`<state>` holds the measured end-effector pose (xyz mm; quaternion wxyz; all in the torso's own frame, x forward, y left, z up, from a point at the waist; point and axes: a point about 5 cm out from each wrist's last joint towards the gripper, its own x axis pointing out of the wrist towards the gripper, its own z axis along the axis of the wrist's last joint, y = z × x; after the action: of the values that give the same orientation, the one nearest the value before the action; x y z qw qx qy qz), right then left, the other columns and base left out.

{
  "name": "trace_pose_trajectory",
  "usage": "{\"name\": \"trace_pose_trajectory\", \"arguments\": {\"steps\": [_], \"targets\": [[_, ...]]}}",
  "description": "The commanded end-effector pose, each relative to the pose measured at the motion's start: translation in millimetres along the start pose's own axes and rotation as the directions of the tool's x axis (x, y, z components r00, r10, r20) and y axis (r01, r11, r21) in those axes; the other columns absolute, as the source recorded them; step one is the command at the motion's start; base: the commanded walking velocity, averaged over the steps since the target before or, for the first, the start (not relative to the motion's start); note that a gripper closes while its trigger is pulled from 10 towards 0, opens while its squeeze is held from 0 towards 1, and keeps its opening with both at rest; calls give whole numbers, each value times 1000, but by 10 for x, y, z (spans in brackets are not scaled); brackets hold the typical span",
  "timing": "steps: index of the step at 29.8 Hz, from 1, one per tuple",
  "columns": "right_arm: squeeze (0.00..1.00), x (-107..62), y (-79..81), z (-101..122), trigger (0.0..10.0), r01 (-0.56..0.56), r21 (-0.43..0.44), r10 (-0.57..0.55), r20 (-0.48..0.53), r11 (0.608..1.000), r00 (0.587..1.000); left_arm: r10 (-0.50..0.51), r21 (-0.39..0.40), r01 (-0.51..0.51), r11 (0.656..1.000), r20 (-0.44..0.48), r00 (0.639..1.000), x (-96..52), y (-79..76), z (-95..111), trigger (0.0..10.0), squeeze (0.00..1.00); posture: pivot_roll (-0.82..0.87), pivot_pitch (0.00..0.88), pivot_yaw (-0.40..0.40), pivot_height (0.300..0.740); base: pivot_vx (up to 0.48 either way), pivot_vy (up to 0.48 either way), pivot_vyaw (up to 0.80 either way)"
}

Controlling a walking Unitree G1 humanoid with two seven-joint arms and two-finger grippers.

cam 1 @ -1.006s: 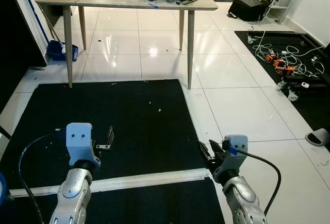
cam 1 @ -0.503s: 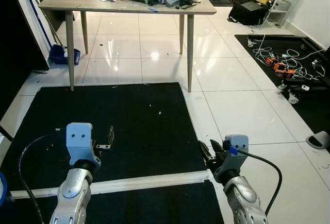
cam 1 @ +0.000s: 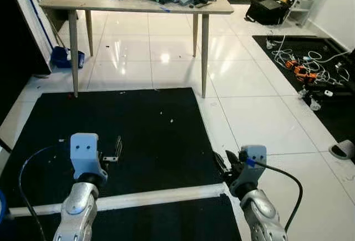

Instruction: Picking trash to rubbish bin

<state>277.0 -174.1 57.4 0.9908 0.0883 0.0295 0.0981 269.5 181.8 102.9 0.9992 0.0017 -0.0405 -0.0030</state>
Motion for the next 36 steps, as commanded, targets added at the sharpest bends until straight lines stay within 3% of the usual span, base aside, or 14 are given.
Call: {"name": "trace_pose_trajectory", "arguments": {"steps": [1,36], "targets": [[0,-3,1,-18,10000,1,-5,-1,-4,1000,1000,8,-9,-8,1000,-10,1000,-47,16,-37,10000,0,9,135,-28,740,251,0,0],[0,55,23,-1,10000,-17,-20,17,2,1000,1000,14,-2,-14,1000,-4,1000,-39,29,-33,10000,0,15,121,-37,740,254,0,0]]}}
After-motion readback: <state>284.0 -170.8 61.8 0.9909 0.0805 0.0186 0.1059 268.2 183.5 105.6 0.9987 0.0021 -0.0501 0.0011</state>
